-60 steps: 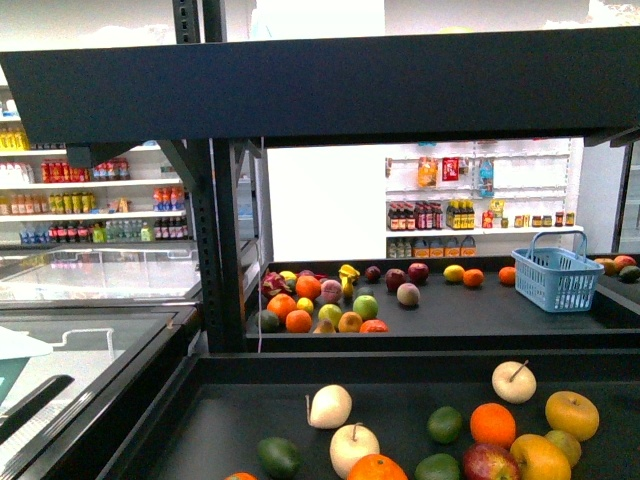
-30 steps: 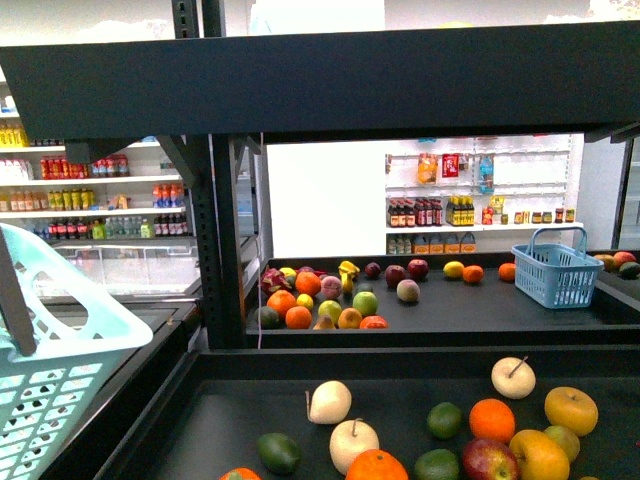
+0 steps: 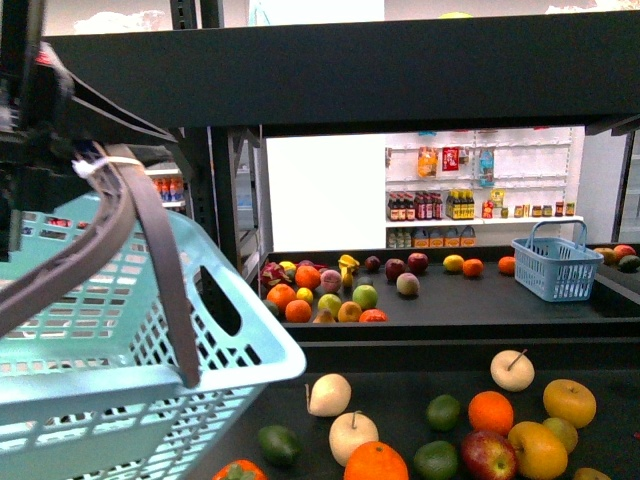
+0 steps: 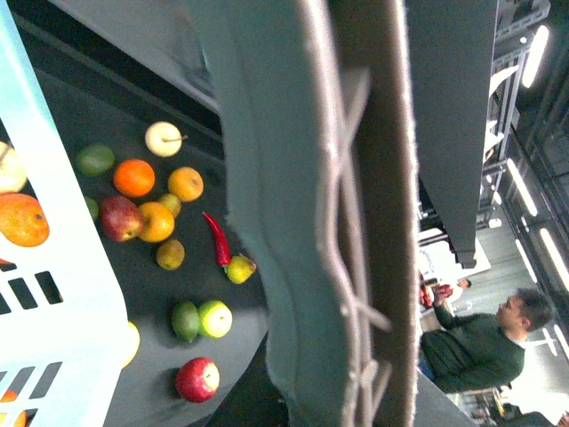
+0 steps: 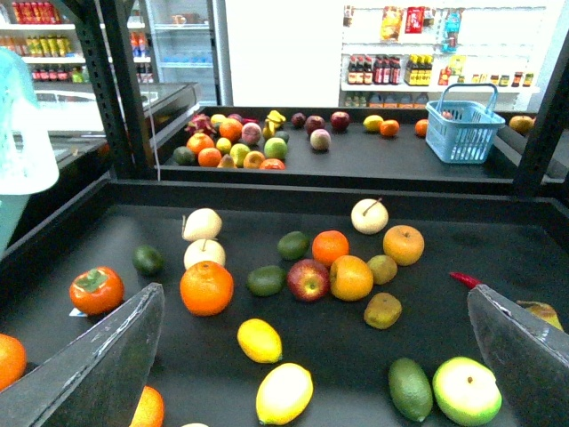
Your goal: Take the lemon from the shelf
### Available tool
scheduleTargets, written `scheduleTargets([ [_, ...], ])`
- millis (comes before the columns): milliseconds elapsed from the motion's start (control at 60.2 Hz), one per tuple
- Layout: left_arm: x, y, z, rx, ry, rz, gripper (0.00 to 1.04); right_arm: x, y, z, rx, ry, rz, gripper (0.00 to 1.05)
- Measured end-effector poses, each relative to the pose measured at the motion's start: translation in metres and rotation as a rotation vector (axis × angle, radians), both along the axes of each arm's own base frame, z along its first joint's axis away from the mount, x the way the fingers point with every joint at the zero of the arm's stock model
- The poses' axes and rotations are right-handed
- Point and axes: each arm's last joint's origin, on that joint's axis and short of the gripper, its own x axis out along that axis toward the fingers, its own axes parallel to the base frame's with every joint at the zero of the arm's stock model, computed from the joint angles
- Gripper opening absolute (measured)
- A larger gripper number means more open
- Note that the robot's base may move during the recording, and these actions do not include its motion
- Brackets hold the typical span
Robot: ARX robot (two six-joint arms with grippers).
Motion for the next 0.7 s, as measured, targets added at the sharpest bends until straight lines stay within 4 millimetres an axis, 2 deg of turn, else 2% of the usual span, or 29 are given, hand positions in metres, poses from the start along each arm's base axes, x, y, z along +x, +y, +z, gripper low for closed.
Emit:
scheduleTargets([
  [332,0.004,-0.063,-0.021,0.019,0.019,-0.18,0.08,0.0,0.0,0.0,0.0,0.0,0.0,1.02],
  [582,0.004,-0.1,-0.025,0.028,0.0,-0.279,0.08,0.0,0.0,0.0,0.0,0.0,0.0,1.02],
  [698,0.004,-0.111,-0.031,0.036,0.006,-0.304,0.08,0.0,0.0,0.0,0.0,0.0,0.0,1.02],
])
